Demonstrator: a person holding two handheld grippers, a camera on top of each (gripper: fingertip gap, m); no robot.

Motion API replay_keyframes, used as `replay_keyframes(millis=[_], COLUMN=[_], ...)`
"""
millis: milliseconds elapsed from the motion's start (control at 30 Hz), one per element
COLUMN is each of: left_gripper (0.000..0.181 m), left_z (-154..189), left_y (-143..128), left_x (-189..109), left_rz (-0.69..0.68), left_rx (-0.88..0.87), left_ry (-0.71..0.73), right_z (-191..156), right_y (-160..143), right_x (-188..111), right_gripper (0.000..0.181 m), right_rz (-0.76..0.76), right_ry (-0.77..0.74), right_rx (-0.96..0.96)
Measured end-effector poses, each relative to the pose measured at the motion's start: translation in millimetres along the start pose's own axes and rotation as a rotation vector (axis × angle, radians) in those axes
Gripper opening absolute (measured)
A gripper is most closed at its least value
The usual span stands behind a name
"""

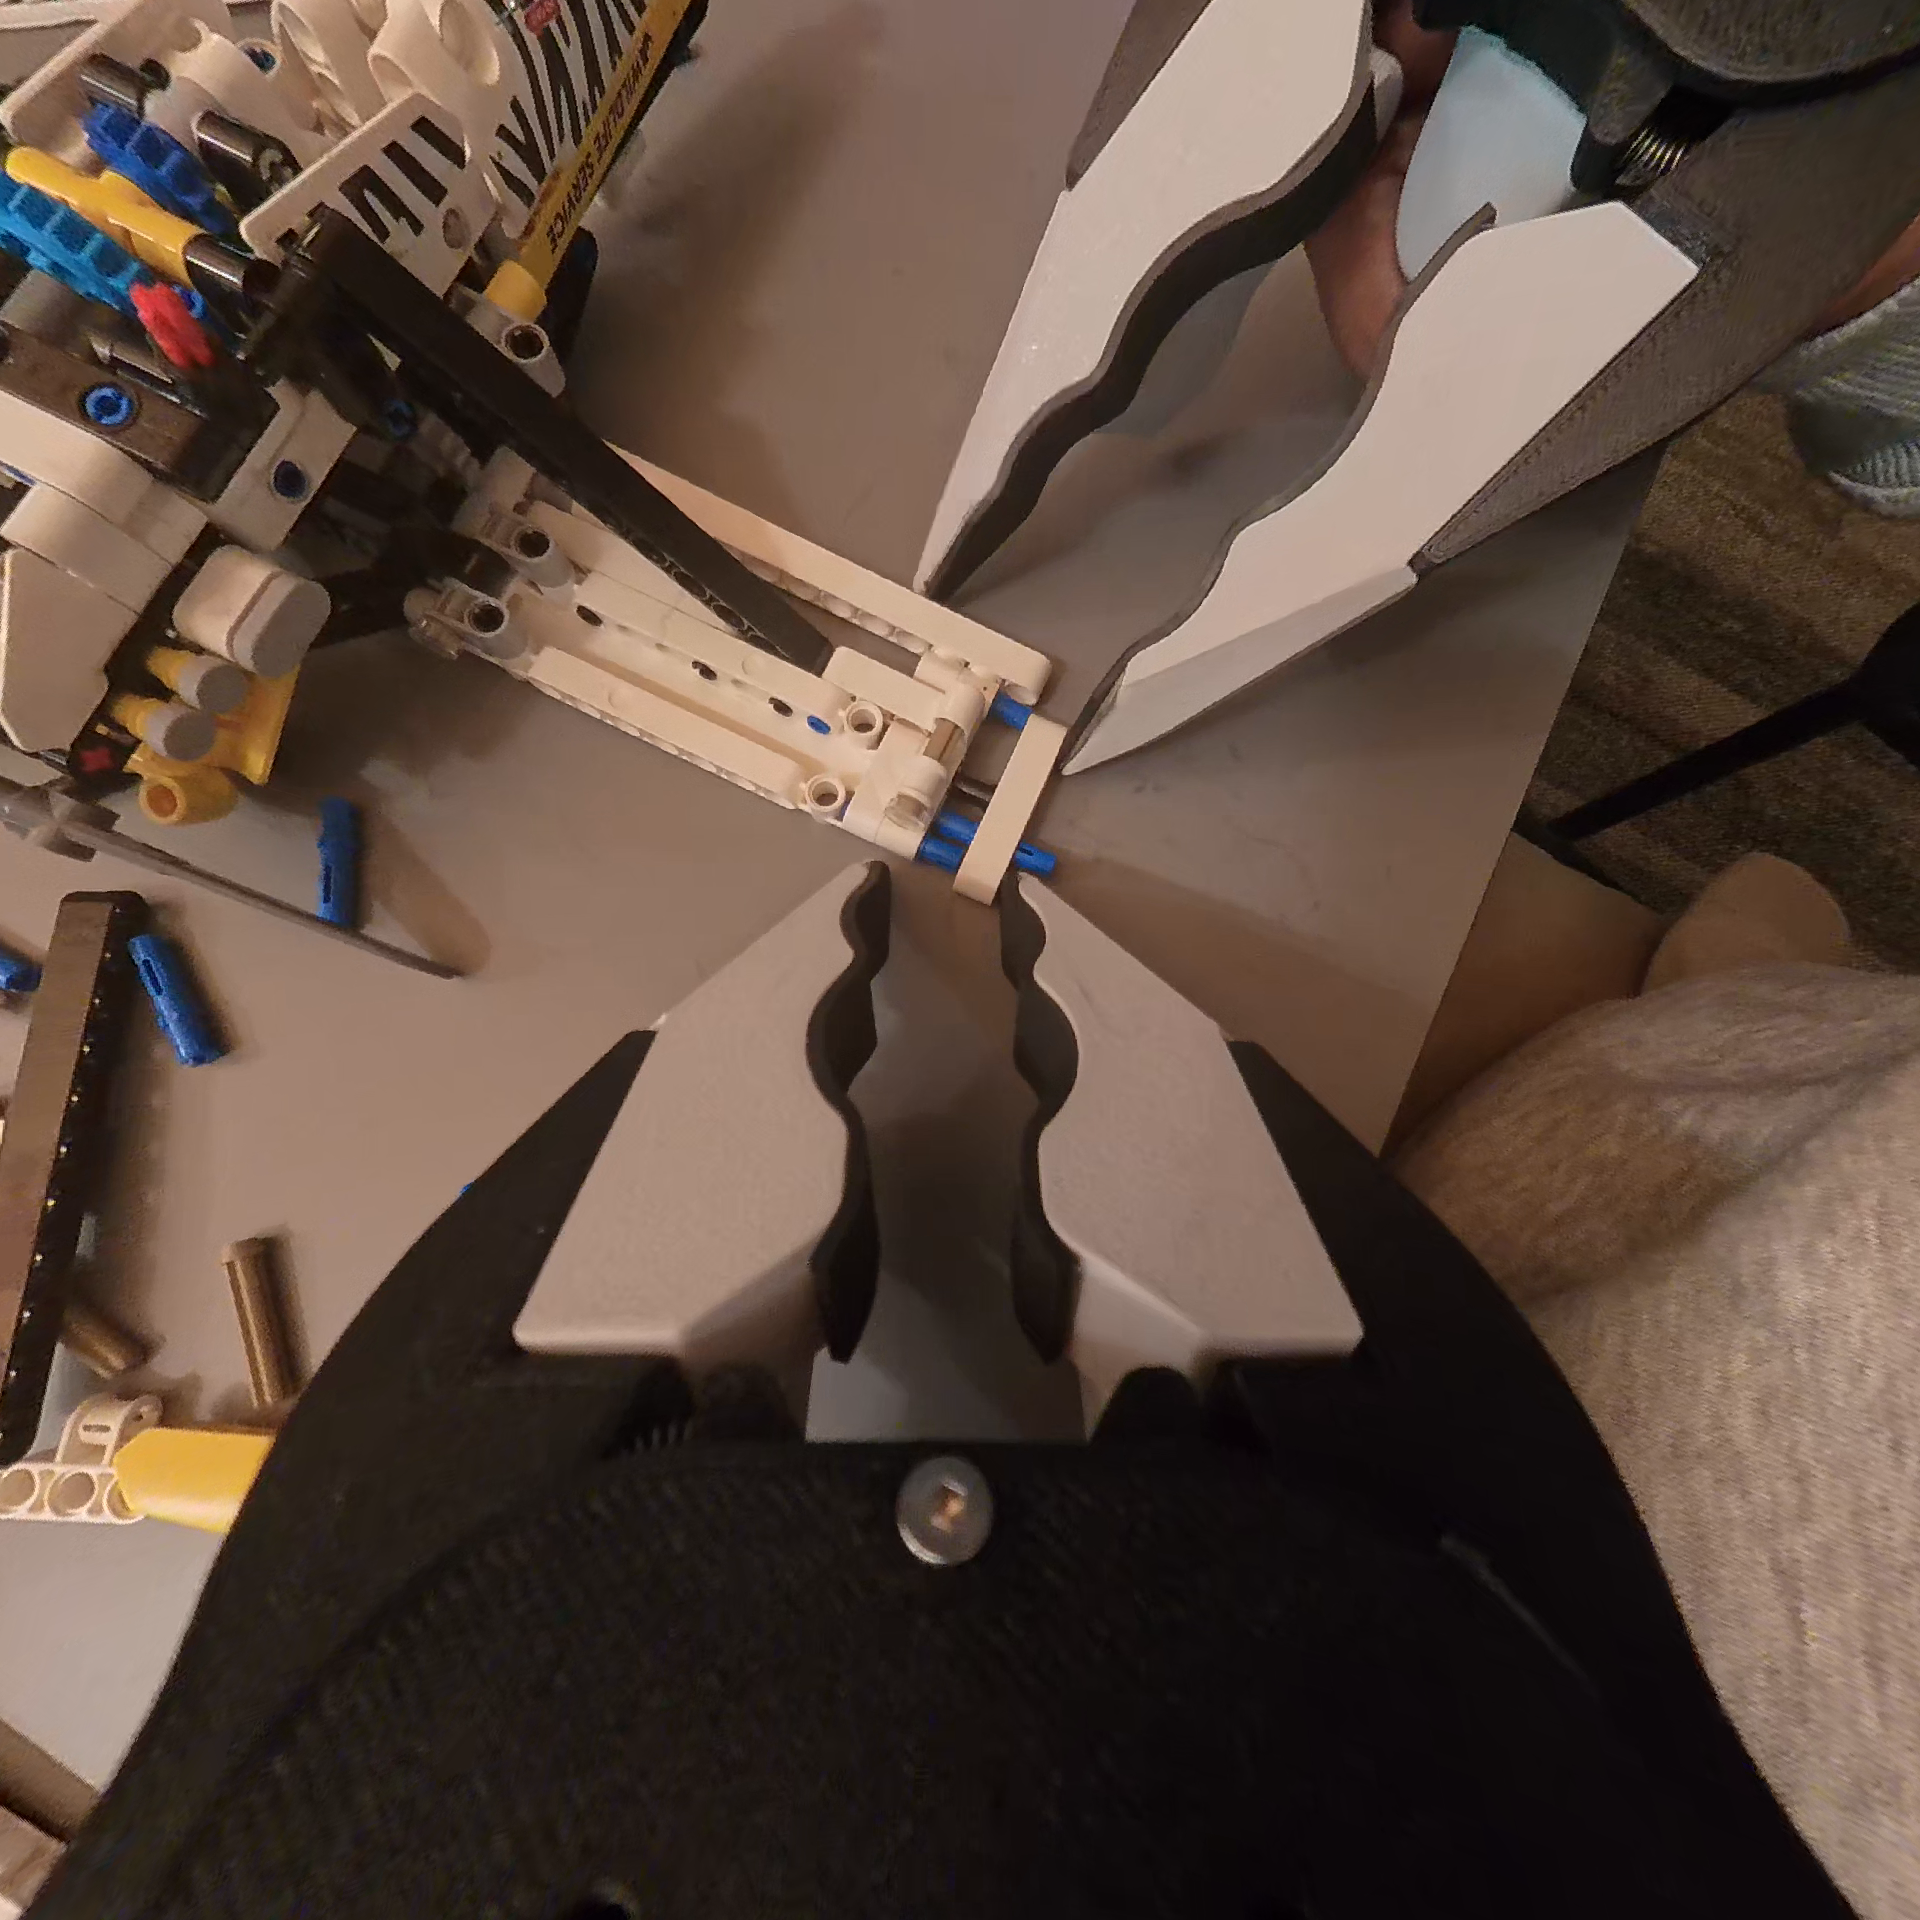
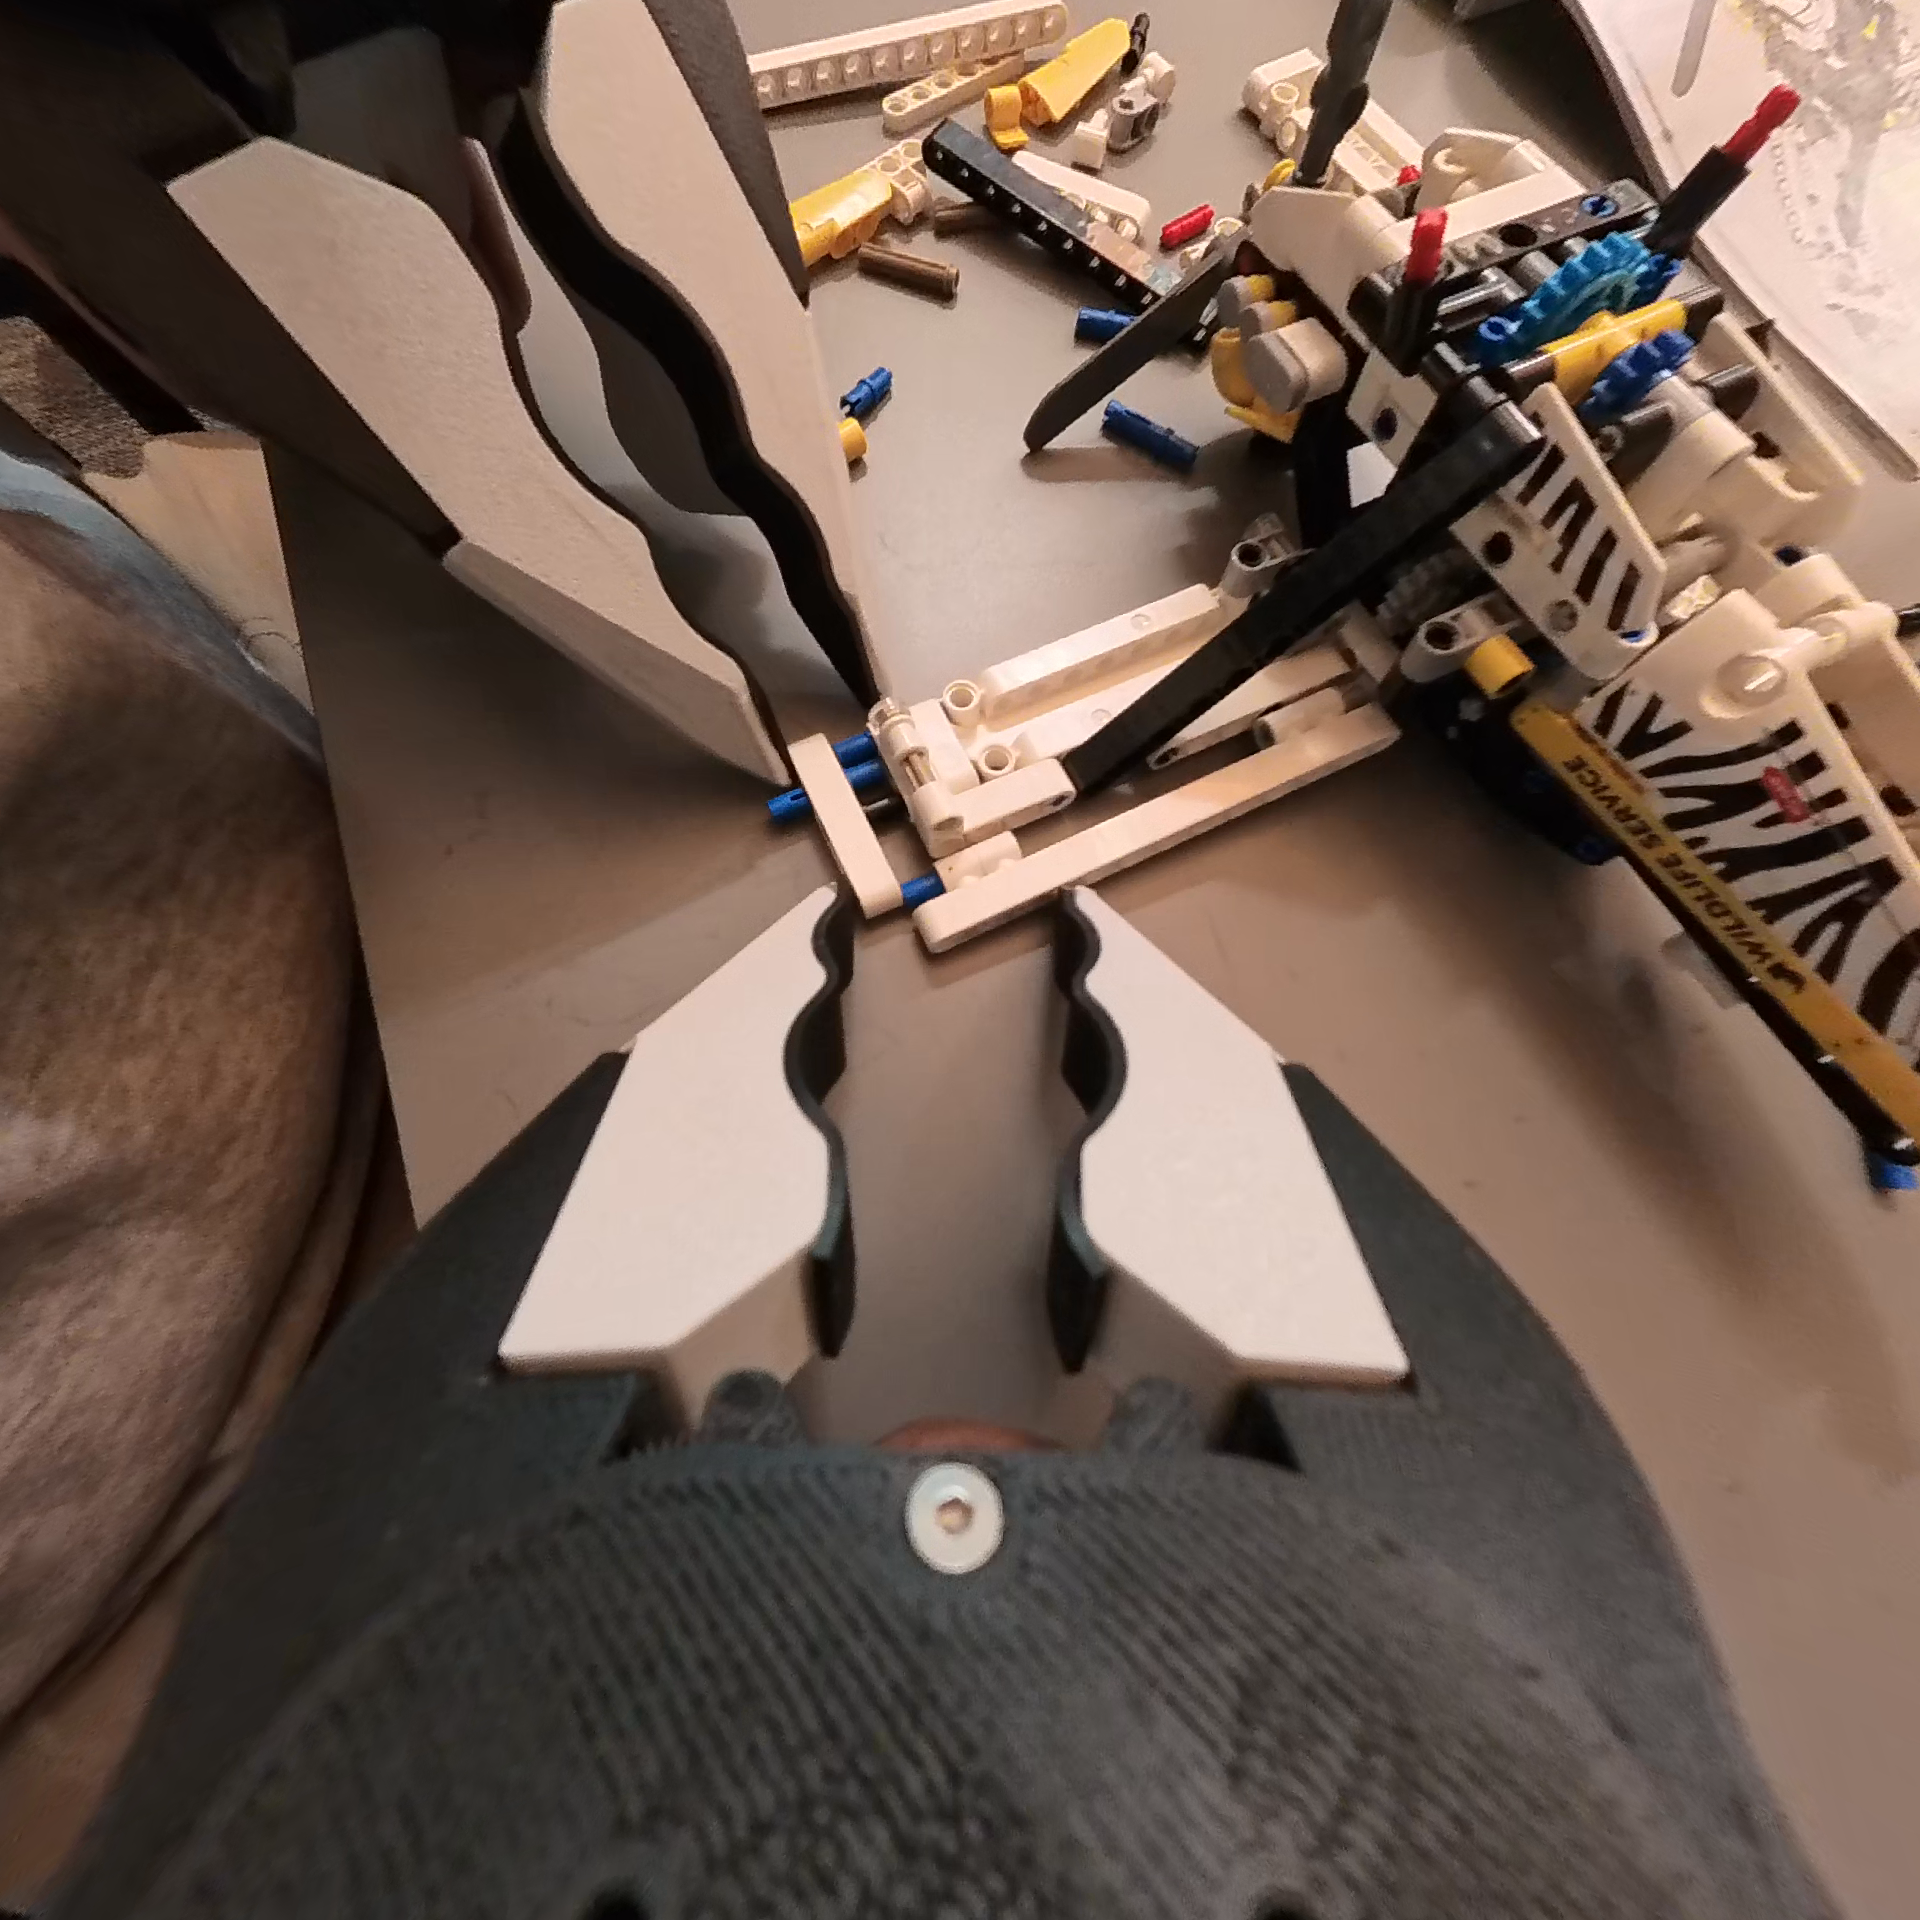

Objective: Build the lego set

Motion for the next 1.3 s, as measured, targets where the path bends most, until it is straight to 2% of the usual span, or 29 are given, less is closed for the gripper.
replay_keyframes(millis=[400, 833, 1300], left_gripper=[0.019, 0.008, 0.008], left_z=[0.1, 4.0, 5.7], left_y=[-0.1, -0.3, -0.4], left_x=[0.1, 0.9, 0.9], left_rz=[-0.001, -0.006, -0.003], left_rx=[0.005, 0.047, 0.073], left_ry=[0.007, 0.007, 0.038], right_z=[-0.9, -3.8, -9.0], right_y=[-0.4, -1.1, -1.7], right_x=[-0.1, -0.8, -1.9], right_gripper=[0.04, 0.037, 0.034], right_rz=[-0.003, -0.002, 0.003], right_ry=[-0.016, -0.027, -0.078], right_rx=[0.003, 0.001, -0.02])
Point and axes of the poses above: each gripper's, where its closed fingertips meet, x out along the fingers, y out of its top, z = x × y across the jaws, the point moved 8 cm from there along -x, back along the fingers, and after that the axes turned 9 degrees about -z, right-handed, at the moved point
